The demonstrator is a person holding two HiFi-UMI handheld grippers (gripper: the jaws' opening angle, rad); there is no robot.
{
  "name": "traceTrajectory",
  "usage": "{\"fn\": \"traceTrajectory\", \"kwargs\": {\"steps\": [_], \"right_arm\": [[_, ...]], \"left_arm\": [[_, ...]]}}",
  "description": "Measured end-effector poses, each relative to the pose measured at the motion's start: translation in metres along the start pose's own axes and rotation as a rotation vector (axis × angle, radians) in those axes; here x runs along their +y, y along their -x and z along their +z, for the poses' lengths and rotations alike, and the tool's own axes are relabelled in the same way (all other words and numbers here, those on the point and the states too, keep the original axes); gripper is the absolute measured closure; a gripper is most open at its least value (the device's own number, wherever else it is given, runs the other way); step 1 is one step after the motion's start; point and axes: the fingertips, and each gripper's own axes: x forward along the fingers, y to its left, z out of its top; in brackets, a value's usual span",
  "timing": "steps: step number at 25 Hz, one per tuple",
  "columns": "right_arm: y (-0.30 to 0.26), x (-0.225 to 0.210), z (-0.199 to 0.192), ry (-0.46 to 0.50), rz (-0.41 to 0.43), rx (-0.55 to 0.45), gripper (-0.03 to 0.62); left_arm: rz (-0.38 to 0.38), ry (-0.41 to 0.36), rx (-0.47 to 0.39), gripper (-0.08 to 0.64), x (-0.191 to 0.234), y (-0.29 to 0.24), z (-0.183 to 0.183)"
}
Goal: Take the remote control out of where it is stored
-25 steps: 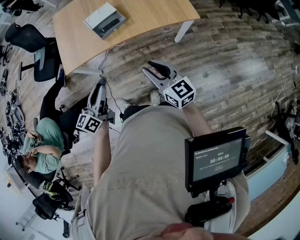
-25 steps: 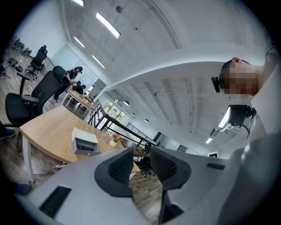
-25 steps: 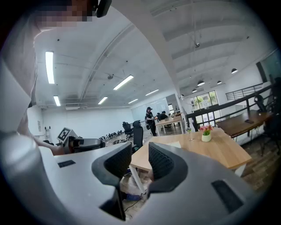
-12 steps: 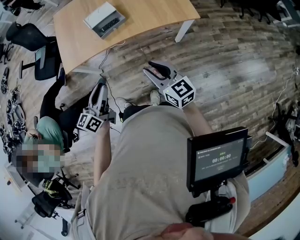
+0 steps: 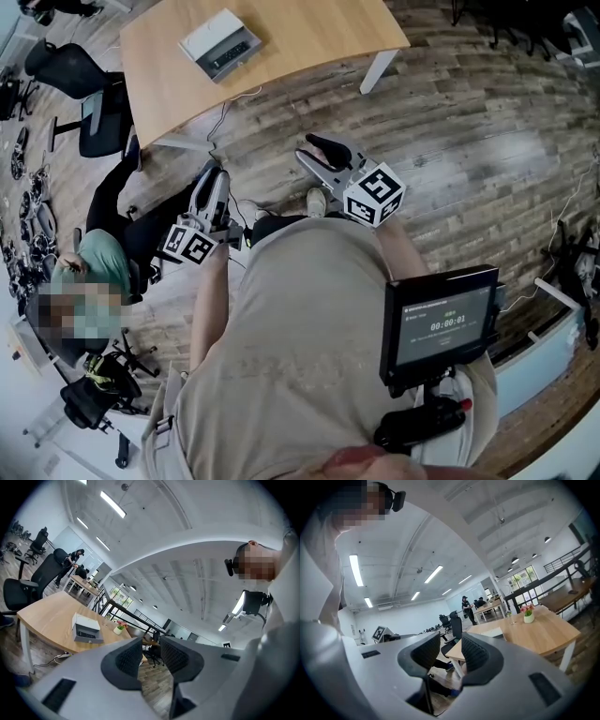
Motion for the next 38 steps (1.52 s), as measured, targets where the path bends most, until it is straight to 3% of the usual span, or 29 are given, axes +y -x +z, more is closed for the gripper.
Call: {"fn": "traceTrajectory", "kwargs": {"steps": [17, 27, 38], "right_arm": [[-0.006, 0.012, 0.0, 0.05, 0.046, 0.018, 0.463], [0.001, -0.011, -0.002, 0.029, -0.06, 0.011, 0.463], [-0.064, -0.025, 0.017, 0.022, -0.149, -0.03, 0.463]], "left_arm": [[-0.011, 0.009, 0.0, 0.459, -0.008, -0.002, 0.002], [-0.066, 0.015, 0.04, 0.459, -0.002, -0.02, 0.001], [-0.146, -0.012, 0.08, 0.459, 0.049, -0.048, 0.058]]}}
